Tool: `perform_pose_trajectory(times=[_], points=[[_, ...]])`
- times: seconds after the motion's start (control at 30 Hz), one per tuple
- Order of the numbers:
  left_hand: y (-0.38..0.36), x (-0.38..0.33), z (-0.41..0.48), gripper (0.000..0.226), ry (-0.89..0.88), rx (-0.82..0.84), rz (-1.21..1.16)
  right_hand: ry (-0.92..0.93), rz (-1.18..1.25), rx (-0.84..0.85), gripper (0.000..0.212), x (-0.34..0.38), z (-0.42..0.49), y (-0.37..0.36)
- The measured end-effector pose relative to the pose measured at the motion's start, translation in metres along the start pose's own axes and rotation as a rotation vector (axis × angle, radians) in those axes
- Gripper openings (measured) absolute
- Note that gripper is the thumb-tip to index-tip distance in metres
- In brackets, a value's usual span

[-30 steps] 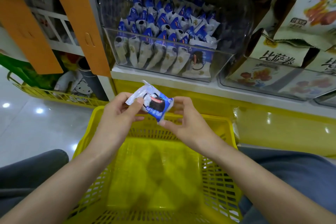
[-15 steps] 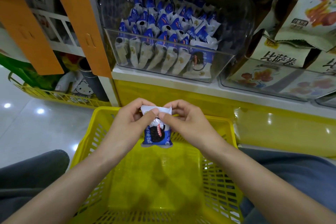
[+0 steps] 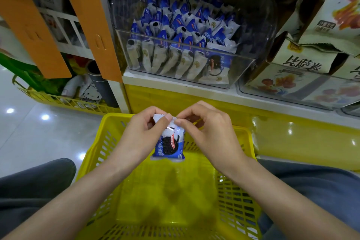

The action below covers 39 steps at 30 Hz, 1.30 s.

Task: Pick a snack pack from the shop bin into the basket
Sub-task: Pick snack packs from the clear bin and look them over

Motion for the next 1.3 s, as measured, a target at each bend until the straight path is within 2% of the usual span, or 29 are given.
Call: perform_pose_trajectory(times=[0.1, 0.17, 0.23, 0.3, 0.33, 0.4, 0.53, 0.6, 0.67, 0.73, 0.8, 0.87, 1.0, 1.17, 1.3], points=[[0.006, 0.001, 0.001, 0.009, -0.018, -0.097, 0.013, 0.007, -0.03, -0.131, 0.002, 0.0, 0.002, 0.008], [0.01, 0.003, 0.003, 0.01, 0.033, -0.133, 0.037, -0.017, 0.032, -0.223, 0.003, -0.001, 0.003, 0.013], [0.008, 0.006, 0.007, 0.026, 0.196, -0.071, -0.029, 0.007, 0.055, -0.252, 0.002, -0.001, 0.003, 0.016], [0.004, 0.008, 0.009, 0.045, 0.378, 0.033, -0.159, 0.093, 0.044, -0.188, 0.001, 0.002, 0.0, 0.013], [0.003, 0.008, 0.008, 0.049, 0.413, 0.07, -0.228, 0.139, 0.031, -0.136, 0.002, 0.004, -0.003, 0.009], [0.003, 0.007, 0.005, 0.048, 0.358, 0.096, -0.308, 0.232, -0.039, -0.05, 0.004, 0.008, -0.007, 0.003], [0.006, 0.004, 0.002, 0.024, 0.189, 0.016, -0.301, 0.319, -0.126, 0.008, 0.01, 0.012, -0.011, -0.002], [0.006, 0.002, 0.002, 0.02, 0.155, -0.021, -0.277, 0.164, 0.015, -0.032, 0.016, 0.011, -0.009, -0.002], [0.006, 0.001, 0.002, 0.02, 0.128, -0.011, -0.259, -0.108, 0.219, -0.075, 0.026, 0.006, -0.006, -0.002], [0.004, 0.0, 0.001, 0.023, 0.128, 0.041, -0.239, -0.378, 0.449, -0.01, 0.03, 0.0, -0.004, -0.006], [0.001, 0.0, -0.001, 0.024, 0.139, 0.104, -0.194, -0.536, 0.708, 0.103, 0.025, -0.002, -0.003, -0.011], [-0.002, 0.0, -0.002, 0.022, 0.096, 0.097, -0.095, -0.597, 0.826, 0.147, 0.026, -0.002, -0.004, -0.013], [-0.002, 0.001, -0.006, 0.03, -0.09, -0.006, 0.185, -0.656, 0.911, 0.102, 0.024, -0.004, -0.007, -0.013], [-0.004, 0.003, -0.009, 0.031, -0.168, 0.028, 0.271, -0.626, 0.803, 0.132, 0.012, -0.005, -0.009, -0.014], [-0.003, 0.006, -0.007, 0.036, -0.142, 0.071, 0.259, -0.57, 0.809, 0.111, 0.019, -0.004, -0.006, -0.017]])
Point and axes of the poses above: each hand's wrist, its own z-axis towards the middle knuckle, its own y-axis out of the back of the hand, x = y × z, the point moved 3 cm from there along z, towards the middle knuckle
